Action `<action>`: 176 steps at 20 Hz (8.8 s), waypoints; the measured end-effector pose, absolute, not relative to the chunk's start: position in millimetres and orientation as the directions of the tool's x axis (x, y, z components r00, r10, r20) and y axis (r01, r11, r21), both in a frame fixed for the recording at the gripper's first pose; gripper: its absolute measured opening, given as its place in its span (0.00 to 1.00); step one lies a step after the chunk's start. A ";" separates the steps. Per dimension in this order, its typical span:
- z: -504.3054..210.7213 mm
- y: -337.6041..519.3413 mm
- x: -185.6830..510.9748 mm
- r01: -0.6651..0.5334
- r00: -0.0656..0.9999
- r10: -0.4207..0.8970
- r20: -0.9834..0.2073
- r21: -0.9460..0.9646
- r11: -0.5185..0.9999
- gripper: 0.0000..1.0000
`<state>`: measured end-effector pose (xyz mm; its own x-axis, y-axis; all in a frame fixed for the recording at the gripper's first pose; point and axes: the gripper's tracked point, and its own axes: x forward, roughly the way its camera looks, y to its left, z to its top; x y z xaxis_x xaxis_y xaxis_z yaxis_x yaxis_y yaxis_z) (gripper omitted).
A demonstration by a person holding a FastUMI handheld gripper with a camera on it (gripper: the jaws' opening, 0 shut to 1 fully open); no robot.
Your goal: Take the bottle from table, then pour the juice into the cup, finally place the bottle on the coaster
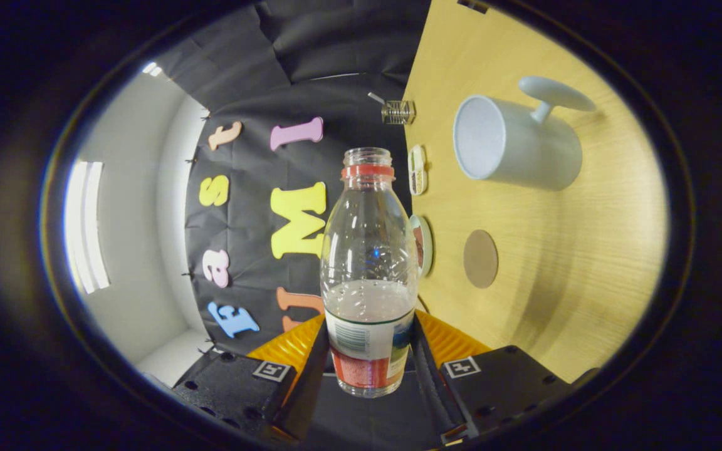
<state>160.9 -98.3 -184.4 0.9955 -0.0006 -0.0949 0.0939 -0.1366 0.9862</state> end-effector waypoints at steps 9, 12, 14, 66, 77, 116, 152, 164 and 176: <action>-185.3 -93.2 171.1 0.111 0.994 0.007 -0.111 0.976 -0.190 0.74; -186.6 -93.7 171.9 0.112 0.994 0.006 -0.114 0.972 -0.205 0.74; -186.1 -94.5 171.4 0.113 0.993 0.005 -0.114 0.971 -0.212 0.74; -113.8 -117.0 188.1 -0.003 0.997 -0.072 -0.038 0.866 -0.499 0.74; -98.3 -125.0 190.1 -0.038 0.996 -0.092 -0.018 0.823 -0.567 0.74; -121.5 -102.2 111.2 0.174 0.974 -0.068 -0.216 0.522 0.835 0.75; -273.1 -126.1 293.9 0.221 0.915 -0.190 -0.356 0.046 0.974 0.76; -270.9 -127.4 282.6 0.229 0.905 -0.201 -0.376 0.032 0.973 1.00; -101.9 -91.4 165.9 0.168 0.973 -0.155 -0.173 0.060 0.984 1.00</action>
